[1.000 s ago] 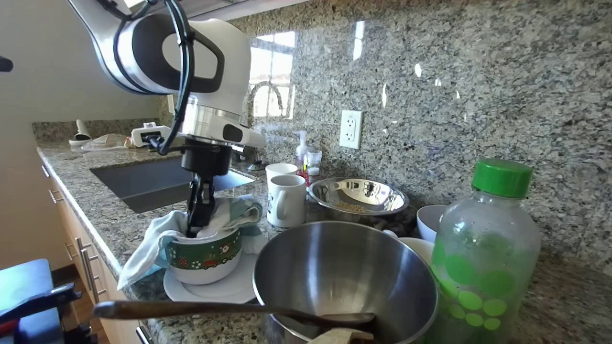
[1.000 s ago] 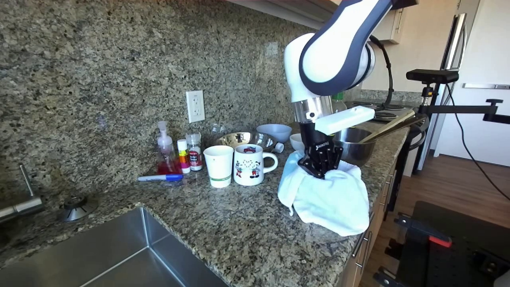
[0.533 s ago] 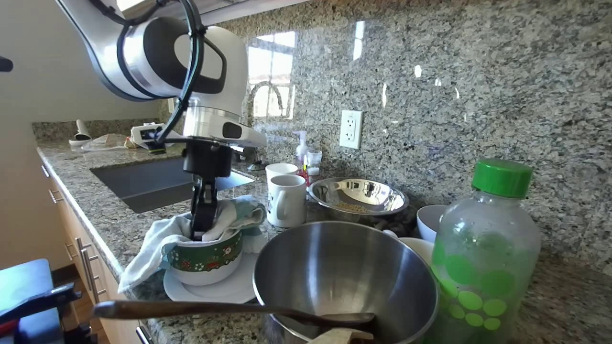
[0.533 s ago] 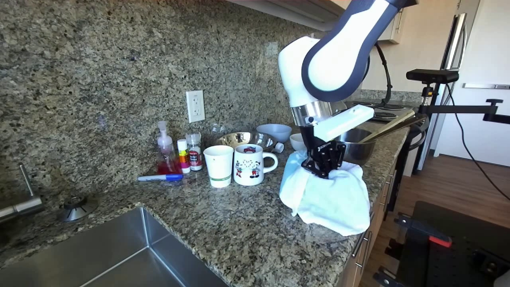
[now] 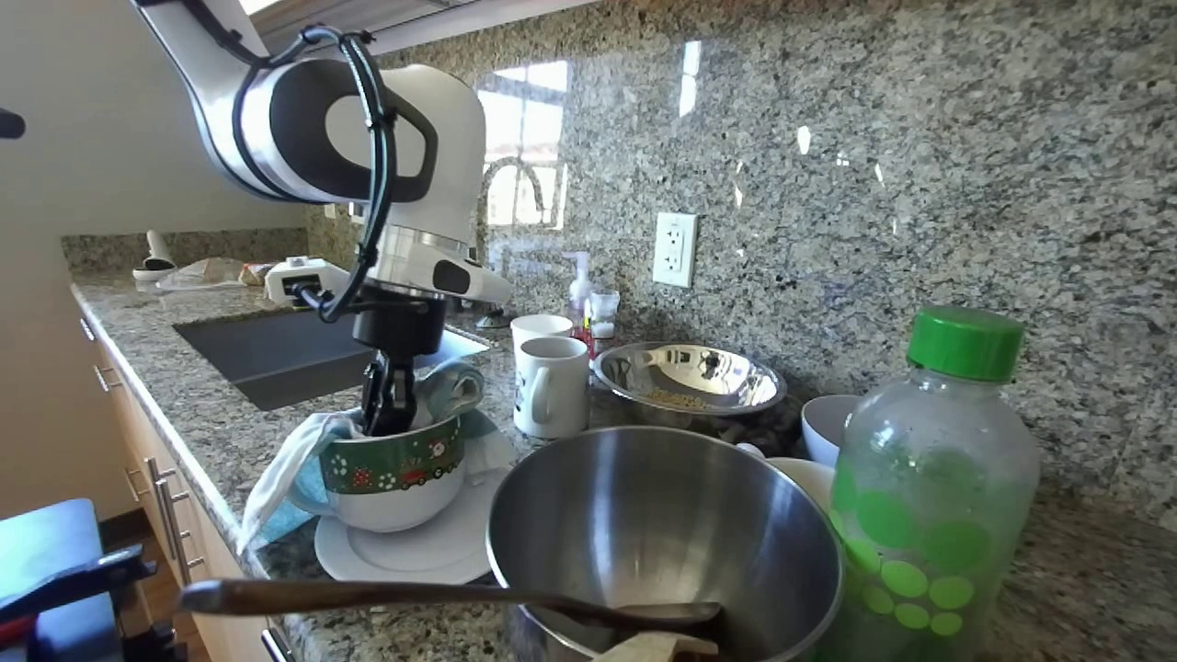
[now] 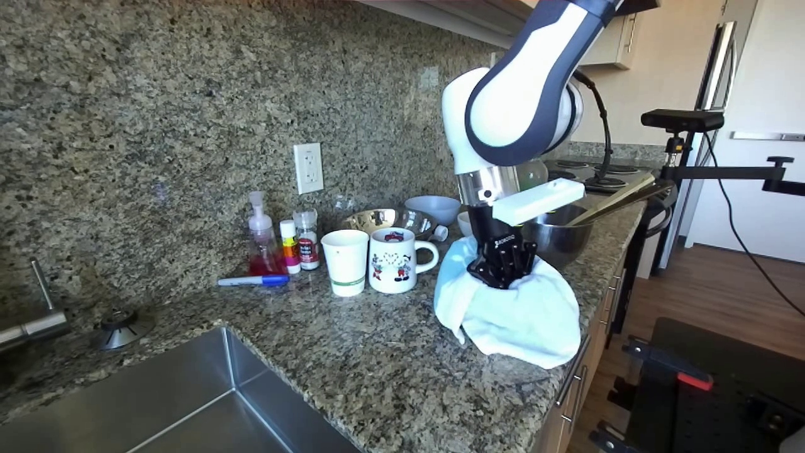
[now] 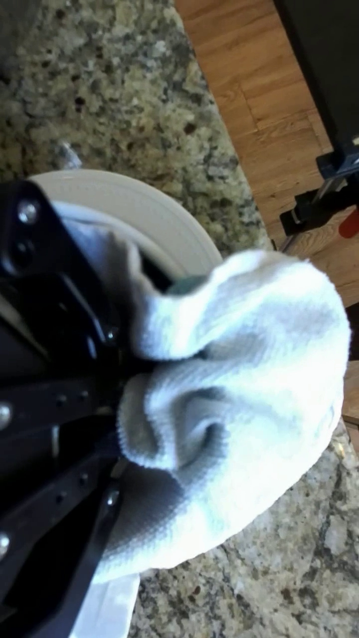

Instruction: Use the towel to wipe the inside of the mug on the plate, then put it in the silver bowl next to the plate

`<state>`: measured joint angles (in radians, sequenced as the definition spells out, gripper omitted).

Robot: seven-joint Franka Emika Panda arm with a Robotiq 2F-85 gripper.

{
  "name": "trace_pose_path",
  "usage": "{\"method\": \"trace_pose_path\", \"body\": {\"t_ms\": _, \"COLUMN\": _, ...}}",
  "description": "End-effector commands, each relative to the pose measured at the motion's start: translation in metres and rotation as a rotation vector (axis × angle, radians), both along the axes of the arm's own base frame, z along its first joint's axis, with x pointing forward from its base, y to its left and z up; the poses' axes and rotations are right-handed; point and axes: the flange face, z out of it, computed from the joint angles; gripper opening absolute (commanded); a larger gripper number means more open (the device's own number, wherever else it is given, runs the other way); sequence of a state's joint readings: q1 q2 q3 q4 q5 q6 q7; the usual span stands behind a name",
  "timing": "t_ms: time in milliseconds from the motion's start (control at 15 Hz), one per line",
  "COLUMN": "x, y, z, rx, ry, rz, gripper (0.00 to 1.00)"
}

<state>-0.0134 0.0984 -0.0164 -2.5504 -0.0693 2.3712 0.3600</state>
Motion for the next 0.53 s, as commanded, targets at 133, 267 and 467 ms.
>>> {"method": "trace_pose_path", "body": {"t_ms": 133, "x": 0.006, "y": -0.001, "z": 0.008, "rx": -0.074, "ry": -0.011, "rz": 0.007, "gripper": 0.05}}
{"method": "trace_pose_path", "body": {"t_ms": 267, "x": 0.01, "y": 0.0, "z": 0.015, "rx": -0.081, "ry": -0.032, "rz": 0.015, "gripper": 0.05}}
{"method": "trace_pose_path", "body": {"t_ms": 467, "x": 0.017, "y": 0.0, "z": 0.027, "rx": -0.071, "ry": -0.059, "rz": 0.019, "gripper": 0.05}}
